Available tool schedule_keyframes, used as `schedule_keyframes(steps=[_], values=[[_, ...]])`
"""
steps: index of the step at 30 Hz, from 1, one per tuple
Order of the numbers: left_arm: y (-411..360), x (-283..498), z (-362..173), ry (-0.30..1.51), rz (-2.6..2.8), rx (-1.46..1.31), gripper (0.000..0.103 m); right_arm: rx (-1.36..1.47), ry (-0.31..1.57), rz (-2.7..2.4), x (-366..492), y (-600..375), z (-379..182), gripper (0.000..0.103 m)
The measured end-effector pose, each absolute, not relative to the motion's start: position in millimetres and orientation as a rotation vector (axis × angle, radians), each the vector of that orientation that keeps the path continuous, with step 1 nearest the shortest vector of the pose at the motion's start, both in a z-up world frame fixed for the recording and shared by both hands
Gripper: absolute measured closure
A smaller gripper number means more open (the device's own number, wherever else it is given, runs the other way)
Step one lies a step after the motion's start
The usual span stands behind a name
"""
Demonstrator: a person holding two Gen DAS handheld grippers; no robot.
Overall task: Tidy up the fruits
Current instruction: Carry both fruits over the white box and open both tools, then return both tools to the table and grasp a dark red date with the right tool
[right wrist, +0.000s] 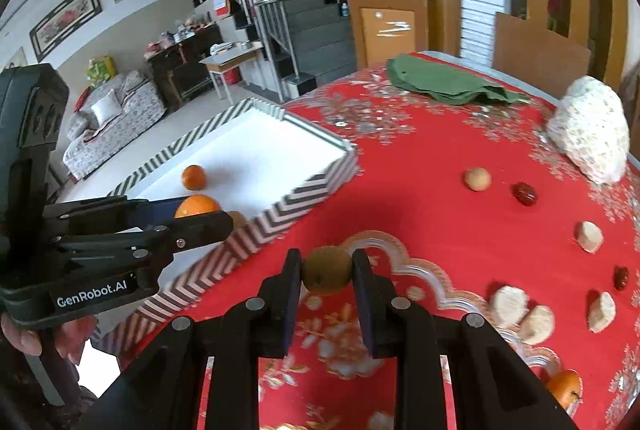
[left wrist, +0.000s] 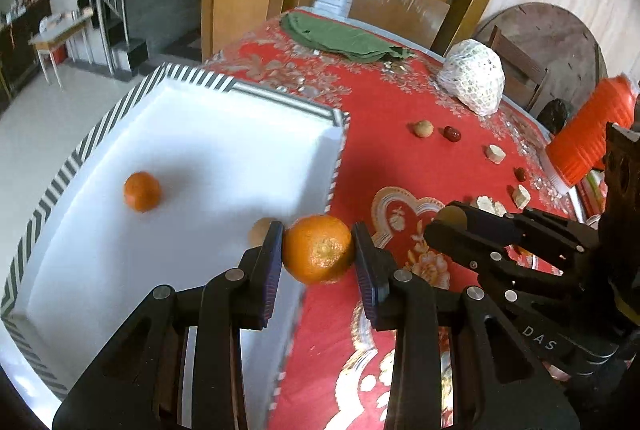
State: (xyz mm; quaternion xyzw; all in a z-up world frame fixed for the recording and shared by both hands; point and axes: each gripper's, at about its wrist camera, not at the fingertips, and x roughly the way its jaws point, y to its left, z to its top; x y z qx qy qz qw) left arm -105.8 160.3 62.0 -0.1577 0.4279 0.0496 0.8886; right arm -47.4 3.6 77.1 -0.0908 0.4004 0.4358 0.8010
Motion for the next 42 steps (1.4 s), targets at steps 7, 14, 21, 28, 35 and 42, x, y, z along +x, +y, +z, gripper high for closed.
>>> schedule_keyframes(steps=[7,14,21,28,35,42], values=[[202,-121,52,0.915,0.165,-0.376,0.07,-0.233,0.85,1.041,-65,45,83,0.079],[231,-131,39,0.939,0.258,-0.383,0.07,-0.293,0.861,1.133,-79,92,79,0.079],[246,-136,34,0.953,0.334,-0.343,0.07,-0.389,0.899,1.191,-91,127,62,0.079],[257,-137,28,0.995,0.386,-0.312,0.07,-0.475,0.928,1.221,-105,146,45,0.079],[261,-134,24,1.003,0.371,-0.343,0.045,-0.506,0.944,1.224,-106,154,35,0.076],[260,-133,27,0.996,0.349,-0.359,0.04,-0.455,0.934,1.232,-104,143,45,0.064]])
